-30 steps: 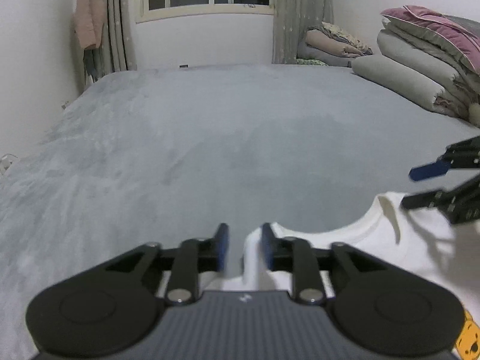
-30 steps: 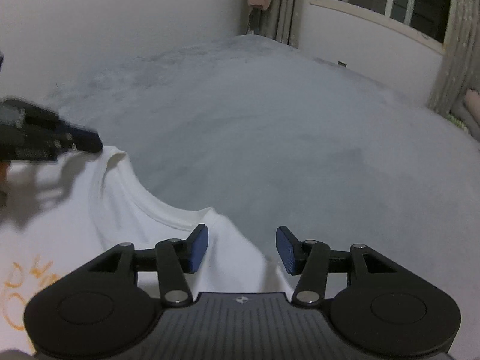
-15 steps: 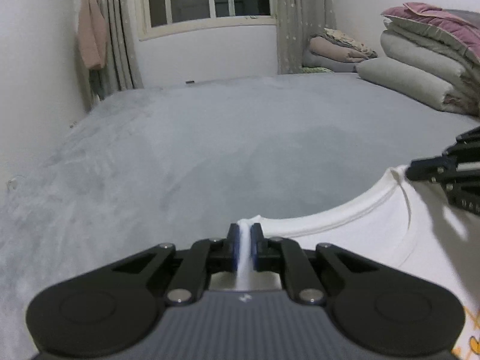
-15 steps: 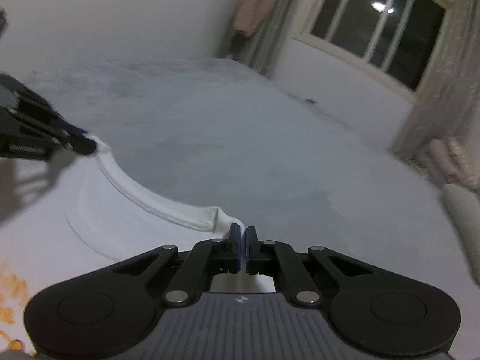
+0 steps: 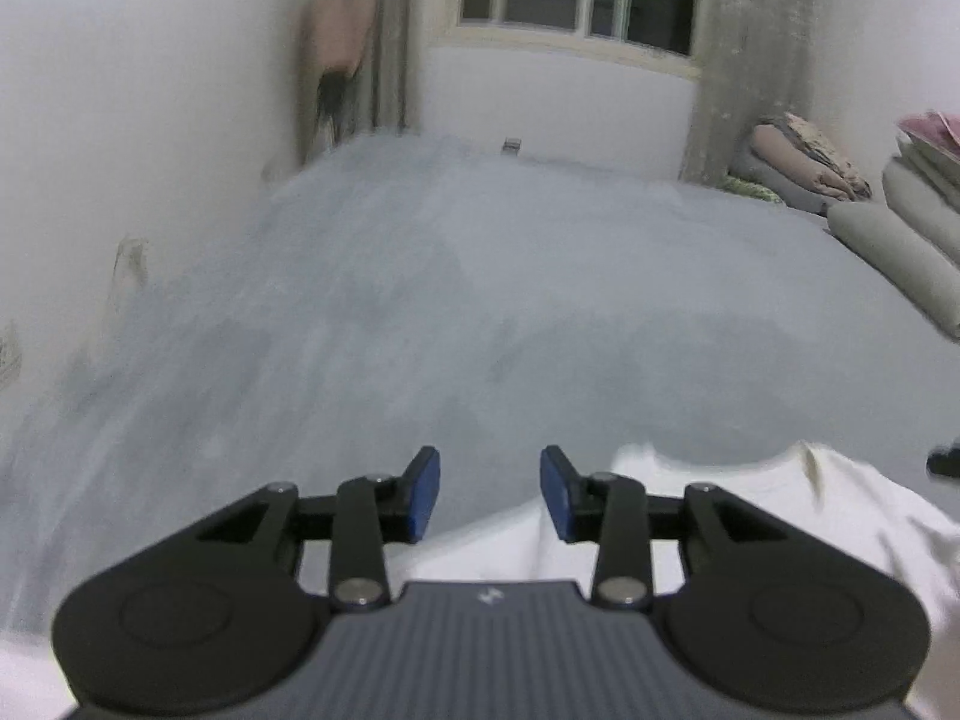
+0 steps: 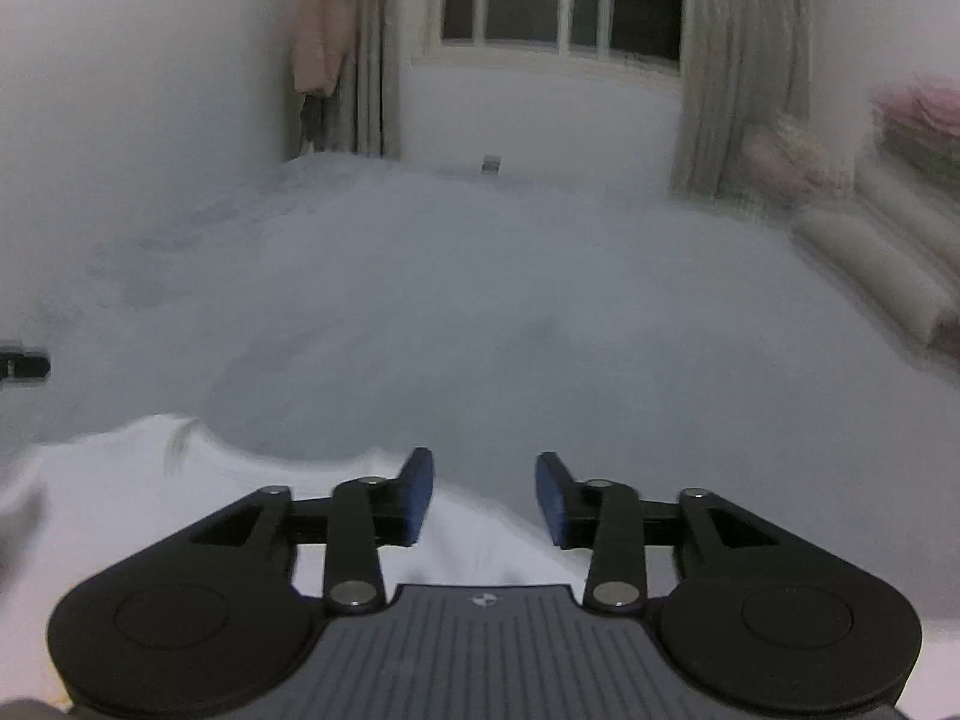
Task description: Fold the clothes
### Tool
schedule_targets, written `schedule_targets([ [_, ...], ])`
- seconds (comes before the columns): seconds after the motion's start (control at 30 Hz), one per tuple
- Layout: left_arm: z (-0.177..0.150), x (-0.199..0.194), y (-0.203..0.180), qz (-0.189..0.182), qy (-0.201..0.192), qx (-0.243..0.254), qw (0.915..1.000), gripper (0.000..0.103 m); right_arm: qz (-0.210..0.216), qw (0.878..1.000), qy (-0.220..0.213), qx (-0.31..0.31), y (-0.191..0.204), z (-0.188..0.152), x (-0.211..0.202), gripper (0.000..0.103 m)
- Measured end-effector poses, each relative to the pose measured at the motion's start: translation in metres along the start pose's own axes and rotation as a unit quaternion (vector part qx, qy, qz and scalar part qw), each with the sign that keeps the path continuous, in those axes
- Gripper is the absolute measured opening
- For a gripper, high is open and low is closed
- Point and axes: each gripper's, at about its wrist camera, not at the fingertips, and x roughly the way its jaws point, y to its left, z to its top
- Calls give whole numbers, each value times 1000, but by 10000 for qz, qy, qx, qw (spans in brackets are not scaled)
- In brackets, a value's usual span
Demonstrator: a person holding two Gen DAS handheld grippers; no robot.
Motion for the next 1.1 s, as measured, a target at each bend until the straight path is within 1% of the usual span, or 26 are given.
schedule_targets([
  [0.07, -26, -28, 10, 36, 421, -88, 9991, 36, 72, 9990, 385, 193, -17, -20, -22, 38],
  [0.13, -54, -57, 18, -8, 672, -134, 9976, 36, 171, 9967, 643, 471, -37, -43, -46, 38],
  [0.2, -82, -83, 26, -103, 915, -329, 9952, 43, 338, 9899, 969, 978, -52, -71, -68, 39],
  [0.23, -95, -95, 30, -158, 999, -497, 9936, 43, 407, 9877, 1064, 1069, -54, -84, -80, 39],
  [0.27, -108, -107, 33, -213, 1070, -668, 9918, 43, 472, 9860, 1143, 1118, -54, -96, -91, 38],
  [0.33, -137, -129, 33, -336, 1298, -804, 9877, 43, 602, 9822, 1299, 1215, -55, -121, -115, 38],
  [0.4, -157, -145, 35, -482, 1382, -919, 9850, 43, 732, 9779, 1455, 1312, -56, -146, -138, 38],
  [0.5, -184, -162, 35, -795, 1570, -1072, 9785, 44, 857, 9765, 1402, 1396, -52, -174, -175, 38],
  [0.57, -195, -170, 34, -758, 1531, -1088, 9793, 44, 919, 9732, 1399, 1576, -53, -189, -195, 39],
  [0.63, -200, -172, 31, -737, 1462, -959, 9818, 43, 932, 9706, 1505, 1630, -56, -198, -208, 38],
  [0.67, -203, -174, 29, -737, 1434, -882, 9830, 40, 937, 9694, 1563, 1647, -58, -202, -215, 38],
  [0.7, -206, -176, 27, -737, 1406, -804, 9840, 30, 979, 9682, 1622, 1633, -55, -207, -220, 38],
  [0.73, -210, -177, 25, -799, 1424, -717, 9840, 15, 987, 9691, 1662, 1532, -50, -210, -219, 38],
  [0.77, -214, -177, 23, -882, 1457, -626, 9834, 4, 986, 9704, 1696, 1412, -45, -212, -217, 35],
  [0.8, -217, -177, 22, -870, 1446, -587, 9839, 3, 984, 9715, 1730, 1291, -40, -215, -216, 22],
  [0.83, -217, -177, 24, -869, 1448, -629, 9836, 3, 911, 9730, 1737, 1218, -36, -215, -213, 12],
  [0.87, -217, -178, 26, -882, 1458, -691, 9829, 3, 821, 9745, 1737, 1156, -33, -216, -210, 11],
  [0.9, -215, -180, 29, -889, 1465, -786, 9821, 3, 806, 9745, 1724, 1193, -33, -213, -210, 8],
  [0.93, -212, -182, 32, -847, 1415, -856, 9826, 3, 800, 9750, 1681, 1210, -34, -210, -212, 8],
  [1.03, -204, -196, 37, -862, 1248, -887, 9845, 3, 845, 9789, 1437, 1180, -39, -200, -231, 8],
  [1.1, -204, -202, 33, -838, 1233, -799, 9856, 3, 874, 9806, 1312, 1164, -42, -194, -240, 8],
])
